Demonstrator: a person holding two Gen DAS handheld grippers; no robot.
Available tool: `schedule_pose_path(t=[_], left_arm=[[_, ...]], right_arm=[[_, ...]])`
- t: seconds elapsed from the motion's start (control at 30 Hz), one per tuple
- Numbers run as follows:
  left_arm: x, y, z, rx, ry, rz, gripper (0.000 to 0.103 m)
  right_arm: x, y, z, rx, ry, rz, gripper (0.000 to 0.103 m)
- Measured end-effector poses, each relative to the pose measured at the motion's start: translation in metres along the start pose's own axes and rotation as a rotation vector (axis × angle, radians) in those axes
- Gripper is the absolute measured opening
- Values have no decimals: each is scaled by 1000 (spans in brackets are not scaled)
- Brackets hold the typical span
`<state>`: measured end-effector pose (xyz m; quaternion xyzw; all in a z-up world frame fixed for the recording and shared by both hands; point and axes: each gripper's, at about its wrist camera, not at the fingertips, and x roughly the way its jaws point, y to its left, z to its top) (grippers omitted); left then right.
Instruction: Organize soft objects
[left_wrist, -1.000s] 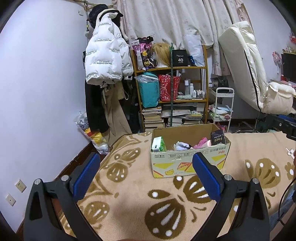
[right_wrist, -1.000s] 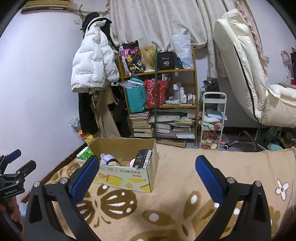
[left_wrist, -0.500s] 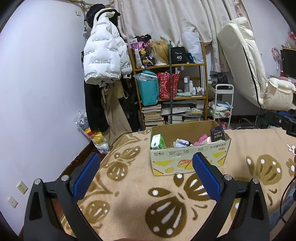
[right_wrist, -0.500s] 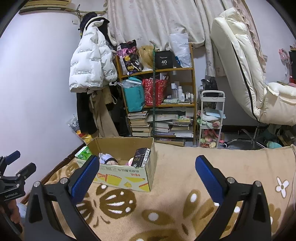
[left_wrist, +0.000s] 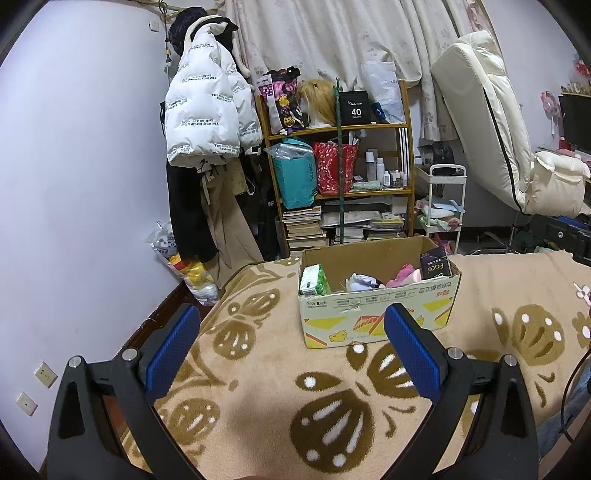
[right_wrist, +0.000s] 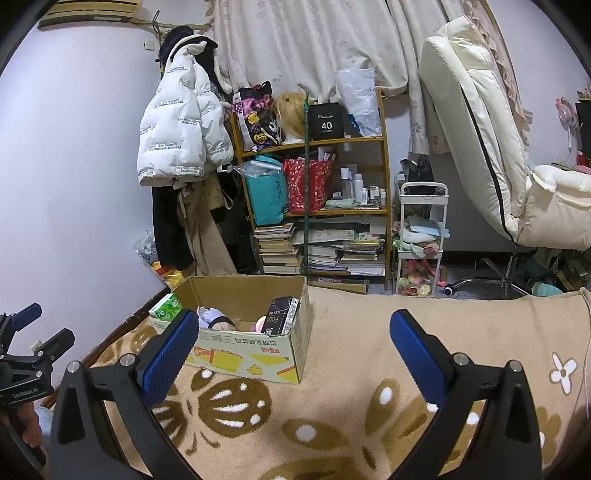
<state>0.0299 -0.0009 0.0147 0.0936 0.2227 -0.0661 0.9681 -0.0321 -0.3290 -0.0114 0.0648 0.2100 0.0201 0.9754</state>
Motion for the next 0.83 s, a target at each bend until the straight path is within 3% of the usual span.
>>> schedule_pose_path(t=[0.83], left_arm=[[2, 1, -3, 2, -1, 0, 99]], right_arm=[[0, 1, 1, 1, 0, 0, 103]])
